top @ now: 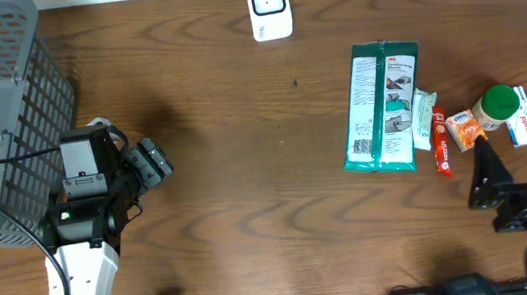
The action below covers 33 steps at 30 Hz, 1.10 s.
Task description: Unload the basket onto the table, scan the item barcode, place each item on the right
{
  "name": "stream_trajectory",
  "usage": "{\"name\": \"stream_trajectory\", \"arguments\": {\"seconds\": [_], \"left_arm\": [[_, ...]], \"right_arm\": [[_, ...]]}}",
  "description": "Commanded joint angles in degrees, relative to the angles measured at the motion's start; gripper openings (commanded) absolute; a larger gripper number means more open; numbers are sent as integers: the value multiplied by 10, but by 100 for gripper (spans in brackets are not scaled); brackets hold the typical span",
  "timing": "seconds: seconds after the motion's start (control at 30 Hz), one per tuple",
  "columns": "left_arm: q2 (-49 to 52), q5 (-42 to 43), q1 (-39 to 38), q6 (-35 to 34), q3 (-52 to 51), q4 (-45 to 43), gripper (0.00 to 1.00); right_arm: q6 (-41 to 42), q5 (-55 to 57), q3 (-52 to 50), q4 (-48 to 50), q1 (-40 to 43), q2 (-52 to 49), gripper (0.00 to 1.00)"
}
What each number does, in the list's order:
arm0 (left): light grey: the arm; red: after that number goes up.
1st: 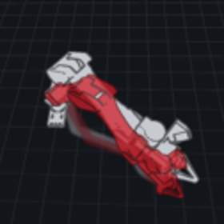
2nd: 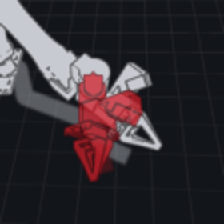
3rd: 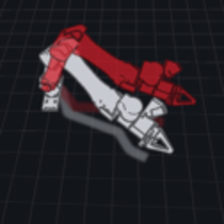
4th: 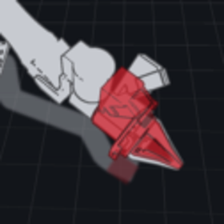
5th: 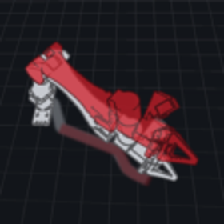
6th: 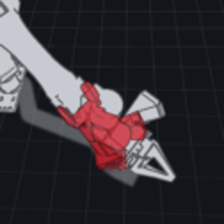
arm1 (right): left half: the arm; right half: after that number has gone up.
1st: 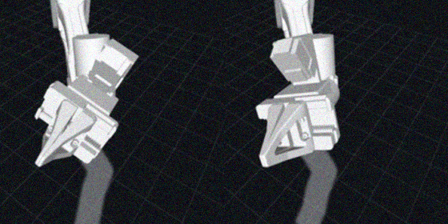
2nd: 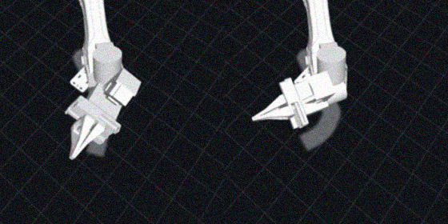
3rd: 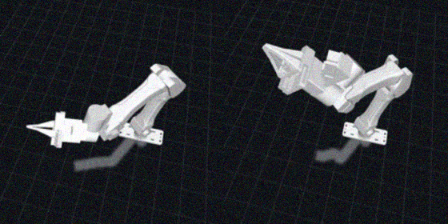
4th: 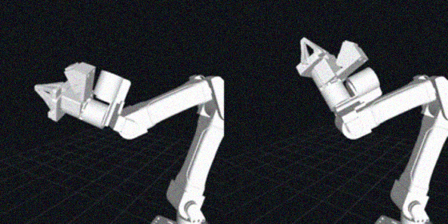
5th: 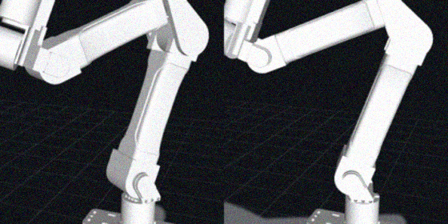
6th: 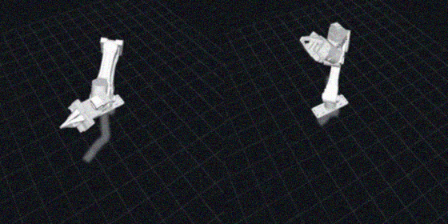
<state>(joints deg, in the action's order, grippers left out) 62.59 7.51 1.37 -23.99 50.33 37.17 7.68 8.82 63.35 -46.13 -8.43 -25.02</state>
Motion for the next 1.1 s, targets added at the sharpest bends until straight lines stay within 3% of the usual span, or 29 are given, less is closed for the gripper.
{"name": "stream_trajectory", "arguments": {"seconds": [0.0,0.23,0.5,0.7,1.07], "left_arm": [[3,-5,2,3,3,1,87],[3,-5,2,3,3,1,87],[3,-5,2,3,3,1,87],[3,-5,2,3,3,1,87],[3,-5,2,3,3,1,87]], "right_arm": [[4,-3,-115,82,7,73,99],[-1,3,-323,276,13,189,99],[0,-9,-478,502,16,247,99],[0,-1,-527,562,16,247,99],[0,-1,-600,568,40,247,99]]}}
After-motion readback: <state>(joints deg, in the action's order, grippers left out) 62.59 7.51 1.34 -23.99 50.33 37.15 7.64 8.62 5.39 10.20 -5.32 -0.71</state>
